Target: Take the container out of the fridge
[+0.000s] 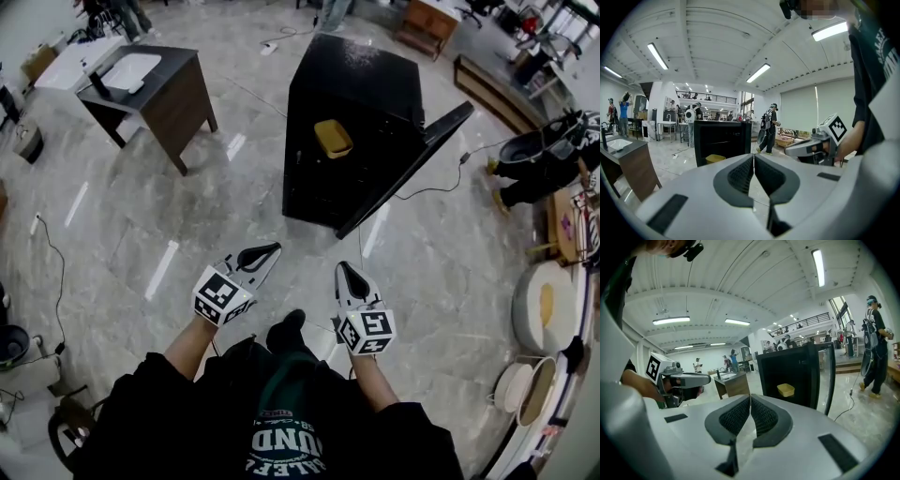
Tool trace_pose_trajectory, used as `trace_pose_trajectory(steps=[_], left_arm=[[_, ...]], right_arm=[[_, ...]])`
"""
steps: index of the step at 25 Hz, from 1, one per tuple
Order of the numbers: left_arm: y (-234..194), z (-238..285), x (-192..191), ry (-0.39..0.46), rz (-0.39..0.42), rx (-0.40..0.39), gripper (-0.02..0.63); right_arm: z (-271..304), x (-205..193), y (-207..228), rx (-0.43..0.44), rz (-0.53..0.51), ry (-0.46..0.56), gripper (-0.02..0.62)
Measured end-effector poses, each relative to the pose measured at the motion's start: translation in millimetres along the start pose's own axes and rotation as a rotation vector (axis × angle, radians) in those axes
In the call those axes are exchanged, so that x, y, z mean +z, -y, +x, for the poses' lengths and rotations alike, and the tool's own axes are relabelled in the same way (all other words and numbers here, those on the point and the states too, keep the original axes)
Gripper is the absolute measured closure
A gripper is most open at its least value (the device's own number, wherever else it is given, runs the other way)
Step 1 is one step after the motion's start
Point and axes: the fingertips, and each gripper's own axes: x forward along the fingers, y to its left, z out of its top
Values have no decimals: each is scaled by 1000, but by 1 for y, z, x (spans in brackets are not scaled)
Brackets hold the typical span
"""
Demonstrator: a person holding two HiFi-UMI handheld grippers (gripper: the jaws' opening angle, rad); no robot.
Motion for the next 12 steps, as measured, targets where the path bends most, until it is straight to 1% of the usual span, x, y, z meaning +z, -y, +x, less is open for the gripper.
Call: trace_pose_trajectory(steps=[7, 12], left_arm=[[-19, 45, 9, -30, 25, -38, 591], [-28, 67, 16, -34, 42, -56, 591]], right_arm=[[19, 23, 42, -41, -8, 26, 560], [25, 29, 57, -54, -14, 23, 560]])
